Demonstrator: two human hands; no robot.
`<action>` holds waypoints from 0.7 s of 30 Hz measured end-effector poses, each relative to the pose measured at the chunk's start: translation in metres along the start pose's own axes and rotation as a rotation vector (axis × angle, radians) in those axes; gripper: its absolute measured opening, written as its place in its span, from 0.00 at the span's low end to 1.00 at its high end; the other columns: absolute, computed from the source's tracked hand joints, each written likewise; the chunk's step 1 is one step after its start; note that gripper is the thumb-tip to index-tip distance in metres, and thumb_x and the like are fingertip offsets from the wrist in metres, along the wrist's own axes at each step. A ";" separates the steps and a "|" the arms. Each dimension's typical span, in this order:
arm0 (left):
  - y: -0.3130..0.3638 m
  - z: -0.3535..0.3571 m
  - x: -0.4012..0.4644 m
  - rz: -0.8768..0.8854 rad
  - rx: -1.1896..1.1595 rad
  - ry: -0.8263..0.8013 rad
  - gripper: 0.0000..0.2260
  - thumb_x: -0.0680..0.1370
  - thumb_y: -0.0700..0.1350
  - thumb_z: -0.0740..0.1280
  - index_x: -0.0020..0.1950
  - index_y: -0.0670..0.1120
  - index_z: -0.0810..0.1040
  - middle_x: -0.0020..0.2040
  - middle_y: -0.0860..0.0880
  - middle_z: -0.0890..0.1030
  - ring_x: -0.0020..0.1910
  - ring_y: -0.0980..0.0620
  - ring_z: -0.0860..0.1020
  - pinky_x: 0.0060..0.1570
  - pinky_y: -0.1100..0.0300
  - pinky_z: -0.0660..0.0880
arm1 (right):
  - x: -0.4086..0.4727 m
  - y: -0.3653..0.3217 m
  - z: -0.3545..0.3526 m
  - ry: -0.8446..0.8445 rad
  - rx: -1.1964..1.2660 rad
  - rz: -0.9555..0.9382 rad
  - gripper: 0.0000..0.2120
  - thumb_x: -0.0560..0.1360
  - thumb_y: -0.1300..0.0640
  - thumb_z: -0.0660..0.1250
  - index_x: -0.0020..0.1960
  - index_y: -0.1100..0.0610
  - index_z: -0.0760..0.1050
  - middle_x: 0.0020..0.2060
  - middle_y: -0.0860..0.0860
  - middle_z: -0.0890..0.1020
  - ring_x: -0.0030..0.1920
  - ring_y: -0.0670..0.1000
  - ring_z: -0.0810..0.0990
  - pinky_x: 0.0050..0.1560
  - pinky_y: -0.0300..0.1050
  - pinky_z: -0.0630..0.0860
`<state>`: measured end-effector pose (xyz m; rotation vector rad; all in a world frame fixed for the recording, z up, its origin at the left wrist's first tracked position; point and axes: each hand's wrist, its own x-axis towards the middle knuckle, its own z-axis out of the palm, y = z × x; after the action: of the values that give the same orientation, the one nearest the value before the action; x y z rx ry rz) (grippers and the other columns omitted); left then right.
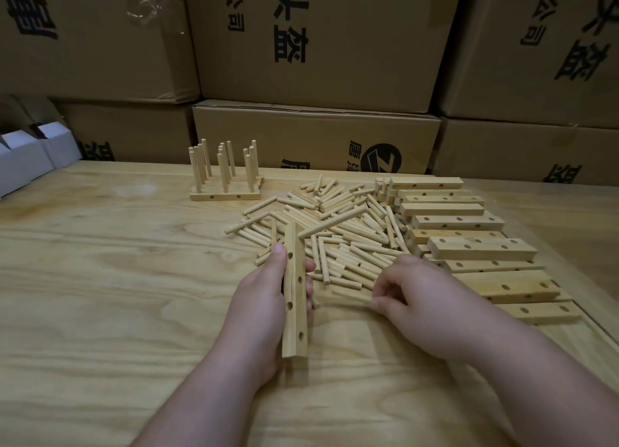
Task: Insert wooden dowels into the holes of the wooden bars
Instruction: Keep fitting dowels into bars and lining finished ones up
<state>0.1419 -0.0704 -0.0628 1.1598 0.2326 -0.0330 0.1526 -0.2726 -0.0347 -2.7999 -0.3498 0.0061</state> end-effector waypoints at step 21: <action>-0.006 -0.002 0.004 0.059 0.087 0.011 0.25 0.83 0.62 0.57 0.43 0.48 0.87 0.30 0.47 0.79 0.27 0.52 0.75 0.28 0.58 0.72 | -0.012 -0.025 -0.012 0.056 0.333 -0.188 0.03 0.78 0.44 0.68 0.48 0.41 0.74 0.40 0.39 0.80 0.35 0.43 0.76 0.34 0.44 0.76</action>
<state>0.1442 -0.0703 -0.0695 1.2530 0.2077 0.0153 0.1351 -0.2558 -0.0162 -2.4253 -0.5433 -0.0516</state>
